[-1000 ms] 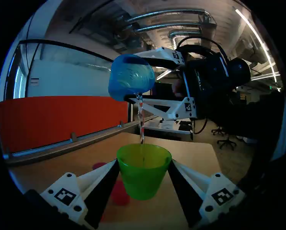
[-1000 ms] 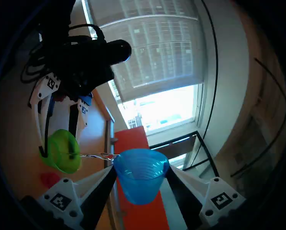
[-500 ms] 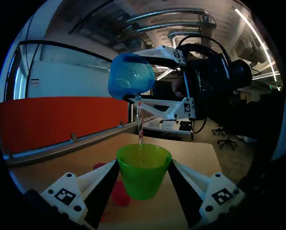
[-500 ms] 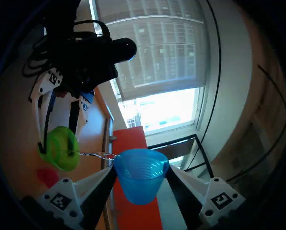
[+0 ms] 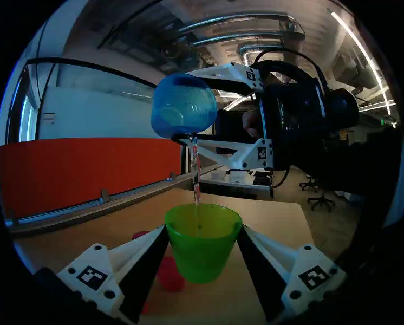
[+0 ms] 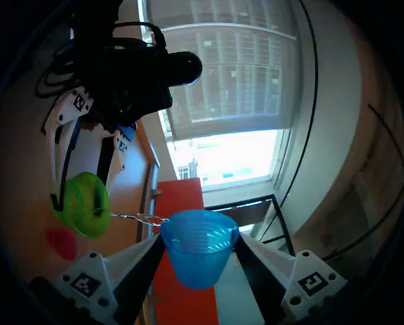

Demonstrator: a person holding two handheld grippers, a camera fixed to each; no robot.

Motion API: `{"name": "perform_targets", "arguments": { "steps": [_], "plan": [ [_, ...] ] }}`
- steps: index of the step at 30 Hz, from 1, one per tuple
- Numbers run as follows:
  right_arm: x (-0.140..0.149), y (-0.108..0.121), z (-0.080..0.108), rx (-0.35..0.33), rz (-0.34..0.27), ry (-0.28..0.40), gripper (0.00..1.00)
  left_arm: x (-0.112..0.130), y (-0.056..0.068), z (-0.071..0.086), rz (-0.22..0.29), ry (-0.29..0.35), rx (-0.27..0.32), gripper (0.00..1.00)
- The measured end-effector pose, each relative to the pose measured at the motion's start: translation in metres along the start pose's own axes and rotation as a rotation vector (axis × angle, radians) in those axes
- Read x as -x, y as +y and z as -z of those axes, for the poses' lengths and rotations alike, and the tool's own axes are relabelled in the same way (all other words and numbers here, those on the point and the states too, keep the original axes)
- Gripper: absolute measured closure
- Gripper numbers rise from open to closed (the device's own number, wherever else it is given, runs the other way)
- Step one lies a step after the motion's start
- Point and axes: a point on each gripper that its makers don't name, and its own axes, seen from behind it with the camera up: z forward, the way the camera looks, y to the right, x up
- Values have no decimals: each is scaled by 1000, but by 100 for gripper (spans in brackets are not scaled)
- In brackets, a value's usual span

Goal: Pour water

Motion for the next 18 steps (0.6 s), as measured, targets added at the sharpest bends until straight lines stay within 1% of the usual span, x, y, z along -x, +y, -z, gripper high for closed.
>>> {"name": "perform_targets", "arguments": {
  "steps": [8,18],
  "plan": [
    [-3,3,-1,6,25,2,9,-1,0,1,2,4,-4,14],
    [-7,5,-4,9,60,4,9,0,-4,0,6,8,-9,14]
  ]
}}
